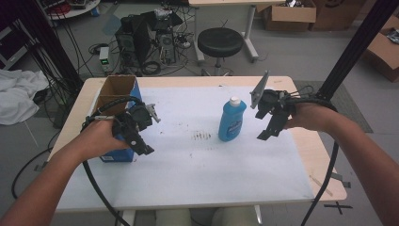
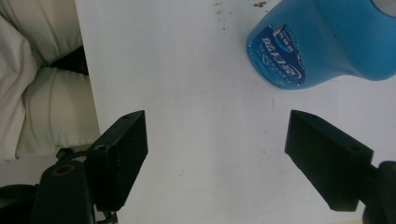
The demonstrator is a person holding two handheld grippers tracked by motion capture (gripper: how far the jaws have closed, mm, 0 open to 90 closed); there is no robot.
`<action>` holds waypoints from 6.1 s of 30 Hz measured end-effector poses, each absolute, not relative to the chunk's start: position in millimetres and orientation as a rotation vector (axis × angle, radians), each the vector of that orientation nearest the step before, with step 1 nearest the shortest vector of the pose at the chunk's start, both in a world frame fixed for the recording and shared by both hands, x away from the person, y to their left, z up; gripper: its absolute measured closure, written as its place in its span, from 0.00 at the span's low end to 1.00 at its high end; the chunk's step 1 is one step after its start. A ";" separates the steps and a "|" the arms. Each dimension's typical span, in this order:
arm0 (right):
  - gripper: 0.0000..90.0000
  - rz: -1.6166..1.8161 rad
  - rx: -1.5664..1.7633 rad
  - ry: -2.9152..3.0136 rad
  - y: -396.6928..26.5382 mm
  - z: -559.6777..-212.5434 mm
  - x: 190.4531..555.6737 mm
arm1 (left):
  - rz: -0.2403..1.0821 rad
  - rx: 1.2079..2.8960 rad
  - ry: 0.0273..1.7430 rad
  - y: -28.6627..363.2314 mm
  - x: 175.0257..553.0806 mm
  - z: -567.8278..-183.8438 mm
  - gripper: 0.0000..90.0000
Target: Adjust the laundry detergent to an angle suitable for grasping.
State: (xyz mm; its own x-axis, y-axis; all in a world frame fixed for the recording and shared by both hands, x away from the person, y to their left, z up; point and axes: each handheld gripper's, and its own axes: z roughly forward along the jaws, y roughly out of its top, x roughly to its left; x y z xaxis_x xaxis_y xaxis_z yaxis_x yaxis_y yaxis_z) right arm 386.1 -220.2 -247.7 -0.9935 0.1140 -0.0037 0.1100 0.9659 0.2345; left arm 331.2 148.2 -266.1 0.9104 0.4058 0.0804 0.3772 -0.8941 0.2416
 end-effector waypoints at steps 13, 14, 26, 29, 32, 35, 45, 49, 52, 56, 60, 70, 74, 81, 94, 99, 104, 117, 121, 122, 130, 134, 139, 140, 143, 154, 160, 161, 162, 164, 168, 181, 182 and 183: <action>0.23 0.363 0.181 3.099 -220.3 -248.3 387.1 | 0.211 2.830 0.623 144.0 344.4 -265.8 0.21; 0.23 0.363 0.181 3.099 -220.2 -248.3 387.1 | 0.206 2.831 0.618 141.8 349.5 -265.0 0.21; 0.23 0.361 0.186 3.103 -220.7 -249.2 389.3 | 0.188 2.832 0.580 122.5 382.9 -256.6 0.21; 0.23 0.364 0.191 3.106 -221.5 -249.9 389.9 | 0.187 2.826 0.573 115.5 391.1 -253.7 0.21; 0.23 0.364 0.194 3.107 -222.7 -249.5 390.6 | 0.193 2.831 0.571 111.7 396.8 -252.7 0.21; 0.23 0.369 0.196 3.109 -223.8 -249.6 391.2 | 0.198 2.823 0.578 110.5 401.1 -251.7 0.21; 0.23 0.370 0.194 3.116 -223.6 -249.9 393.1 | 0.212 2.783 0.607 102.0 420.1 -252.8 0.21; 0.23 0.366 0.193 3.117 -224.3 -249.9 393.5 | 0.229 2.773 0.615 97.4 422.7 -255.4 0.21; 0.23 0.369 0.200 3.113 -226.2 -249.3 393.3 | 0.238 2.738 0.628 95.5 423.8 -255.5 0.21; 0.23 0.368 0.201 3.114 -227.4 -249.5 393.2 | 0.262 2.694 0.644 95.8 423.6 -255.3 0.20; 0.23 0.370 0.206 3.112 -228.6 -249.6 393.0 | 0.266 2.631 0.653 97.8 424.6 -253.0 0.20; 0.23 0.379 0.212 3.111 -230.9 -250.3 392.9 | 0.312 2.486 0.654 100.5 421.9 -259.6 0.19; 0.23 0.376 0.219 3.110 -231.7 -250.4 392.5 | 0.304 2.386 0.647 102.9 420.6 -262.8 0.20; 0.23 0.386 0.215 3.107 -233.0 -250.9 393.1 | 0.297 2.321 0.657 103.3 418.9 -272.7 0.19; 0.23 0.397 0.227 3.106 -236.0 -251.1 393.7 | 0.278 2.140 0.626 98.5 409.4 -290.0 0.18; 0.23 0.392 0.227 3.106 -236.5 -251.6 394.1 | 0.302 2.084 0.593 92.1 404.0 -289.3 0.18; 0.23 0.398 0.234 3.103 -237.0 -251.1 394.0 | 0.337 2.035 0.609 86.6 396.9 -296.6 0.18; 0.23 0.399 0.234 3.104 -237.1 -252.4 395.1 | 0.320 1.909 0.609 79.7 387.6 -323.1 0.18; 0.23 0.400 0.238 3.106 -236.9 -252.9 395.8 | 0.324 1.890 0.615 71.4 384.8 -333.1 0.18; 0.23 0.399 0.238 3.106 -236.9 -252.9 395.9 | 0.324 1.890 0.616 69.4 384.0 -335.5 0.18; 0.23 0.402 0.242 3.106 -238.5 -252.6 396.4 | 0.319 1.848 0.628 54.3 381.7 -350.4 0.18; 0.23 0.402 0.240 3.107 -238.5 -253.0 396.6 | 0.316 1.838 0.622 46.6 382.4 -352.5 0.18; 0.23 0.403 0.243 3.108 -239.7 -252.9 397.5 | 0.311 1.837 0.620 38.4 383.8 -354.7 0.18; 0.23 0.403 0.244 3.107 -240.0 -252.9 397.6 | 0.306 1.838 0.618 33.9 384.5 -356.1 0.18; 0.23 0.401 0.244 3.109 -241.0 -252.7 397.7 | 0.307 1.838 0.614 30.4 384.5 -357.0 0.18; 0.23 0.405 0.252 3.108 -245.5 -253.1 398.4 | 0.320 1.842 0.638 10.2 390.0 -364.9 0.18; 0.23 0.405 0.253 3.108 -247.0 -253.8 399.0 | 0.325 1.838 0.653 4.7 394.0 -368.7 0.18; 0.23 0.406 0.250 3.110 -246.9 -253.8 399.0 | 0.324 1.834 0.659 2.7 395.7 -370.0 0.18; 0.23 0.406 0.250 3.109 -246.9 -253.8 399.0 | 0.325 1.836 0.662 1.3 396.9 -370.8 0.18; 0.23 0.408 0.247 3.110 -247.0 -254.0 399.3 | 0.327 1.833 0.662 -0.5 398.0 -371.7 0.18; 0.23 0.407 0.250 3.110 -247.3 -253.8 399.7 | 0.321 1.831 0.655 -3.0 399.2 -372.9 0.18; 0.23 0.415 0.256 3.111 -249.1 -254.1 401.8 | 0.318 1.856 0.638 -22.1 407.9 -372.6 0.18; 0.23 0.416 0.256 3.111 -249.4 -254.0 401.9 | 0.318 1.858 0.639 -23.1 408.6 -372.8 0.18; 0.23 0.416 0.257 3.111 -249.7 -253.9 402.0 | 0.318 1.858 0.639 -23.1 408.6 -372.8 0.18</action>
